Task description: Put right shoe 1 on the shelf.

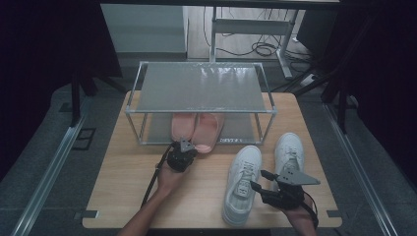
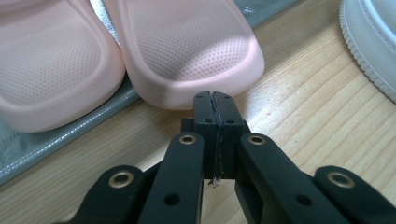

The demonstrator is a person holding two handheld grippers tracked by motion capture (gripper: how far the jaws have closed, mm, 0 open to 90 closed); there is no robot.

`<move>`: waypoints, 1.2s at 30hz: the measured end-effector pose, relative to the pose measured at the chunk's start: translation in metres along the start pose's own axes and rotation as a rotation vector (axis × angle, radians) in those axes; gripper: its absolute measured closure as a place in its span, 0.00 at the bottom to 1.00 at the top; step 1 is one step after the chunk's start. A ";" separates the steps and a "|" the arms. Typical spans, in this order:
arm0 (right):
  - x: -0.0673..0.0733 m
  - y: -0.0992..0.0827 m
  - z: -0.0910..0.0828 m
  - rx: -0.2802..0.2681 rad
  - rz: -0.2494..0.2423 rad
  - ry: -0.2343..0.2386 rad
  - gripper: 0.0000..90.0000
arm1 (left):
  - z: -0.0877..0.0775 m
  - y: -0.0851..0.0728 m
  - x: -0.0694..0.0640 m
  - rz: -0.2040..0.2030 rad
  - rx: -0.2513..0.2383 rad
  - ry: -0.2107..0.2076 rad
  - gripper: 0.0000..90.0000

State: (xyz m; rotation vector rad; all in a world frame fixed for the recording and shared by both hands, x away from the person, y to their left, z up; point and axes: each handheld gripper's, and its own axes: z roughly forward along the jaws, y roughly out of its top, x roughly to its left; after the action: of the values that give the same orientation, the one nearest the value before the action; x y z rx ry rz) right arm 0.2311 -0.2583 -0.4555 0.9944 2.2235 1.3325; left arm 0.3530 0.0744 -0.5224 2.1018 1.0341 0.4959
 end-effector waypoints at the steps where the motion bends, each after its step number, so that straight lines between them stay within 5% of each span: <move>1: 0.000 0.000 0.000 -0.001 0.000 0.000 0.49 | 0.001 0.000 0.000 0.000 0.000 -0.001 1.00; 23: -0.001 -0.001 -0.001 -0.004 0.004 -0.003 0.49 | 0.022 0.019 -0.007 0.033 0.022 0.015 1.00; 36: -0.001 -0.001 -0.001 -0.001 0.002 -0.004 0.49 | 0.034 0.027 -0.003 -0.008 0.026 0.033 1.00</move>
State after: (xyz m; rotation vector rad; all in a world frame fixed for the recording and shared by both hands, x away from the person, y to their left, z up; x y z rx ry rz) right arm 0.2310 -0.2601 -0.4560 0.9983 2.2191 1.3316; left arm 0.3864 0.0455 -0.5245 2.1178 1.0733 0.5170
